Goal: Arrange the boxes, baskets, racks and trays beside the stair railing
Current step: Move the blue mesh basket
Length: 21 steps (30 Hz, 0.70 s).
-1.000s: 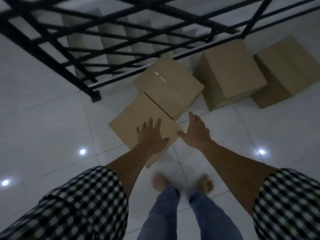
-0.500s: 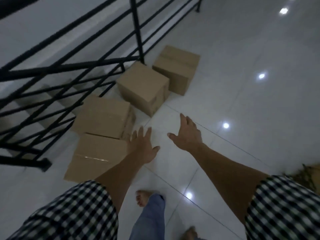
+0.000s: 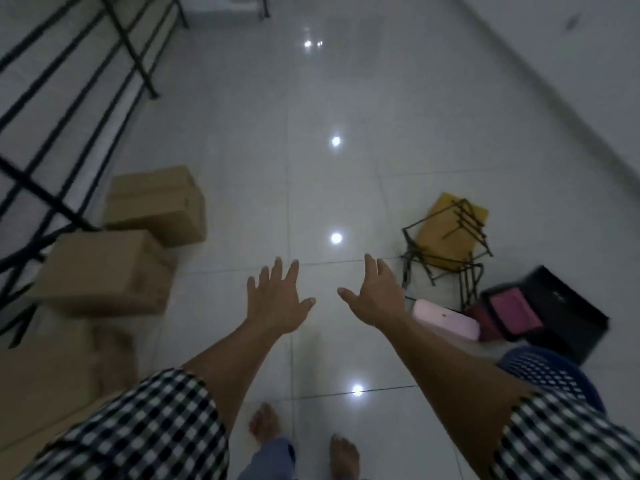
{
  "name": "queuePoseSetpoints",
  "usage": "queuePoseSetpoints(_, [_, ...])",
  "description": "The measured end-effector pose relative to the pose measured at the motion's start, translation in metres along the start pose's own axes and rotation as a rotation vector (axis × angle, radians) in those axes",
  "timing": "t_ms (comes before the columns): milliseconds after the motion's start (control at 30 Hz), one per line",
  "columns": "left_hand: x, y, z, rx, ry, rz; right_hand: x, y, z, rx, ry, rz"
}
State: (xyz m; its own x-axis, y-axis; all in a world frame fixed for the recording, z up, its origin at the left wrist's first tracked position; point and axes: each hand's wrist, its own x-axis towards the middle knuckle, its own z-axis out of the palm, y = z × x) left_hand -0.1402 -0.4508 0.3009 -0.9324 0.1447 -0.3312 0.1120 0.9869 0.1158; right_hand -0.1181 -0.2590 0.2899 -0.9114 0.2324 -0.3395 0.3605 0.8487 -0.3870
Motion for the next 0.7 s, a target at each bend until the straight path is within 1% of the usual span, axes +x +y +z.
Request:
queuePoseSetpoints(167, [0.017, 0.097, -0.011, 0.056, -0.007, 0.261, -0.022, 0.086, -0.042, 0.099, 0.126, 0.218])
queuePoseSetpoints(300, [0.022, 0.156, -0.007, 0.119, -0.028, 0.453, -0.04, 0.129, -0.06, 0.162, 0.218, 0.378])
queuePoseSetpoints(533, [0.018, 0.229, 0.015, 0.223, -0.07, 0.713, -0.077, 0.182, -0.057, 0.273, 0.301, 0.622])
queuePoseSetpoints(700, [0.001, 0.292, 0.044, 0.294, -0.126, 0.859, -0.11, 0.231, -0.051, 0.355, 0.357, 0.787])
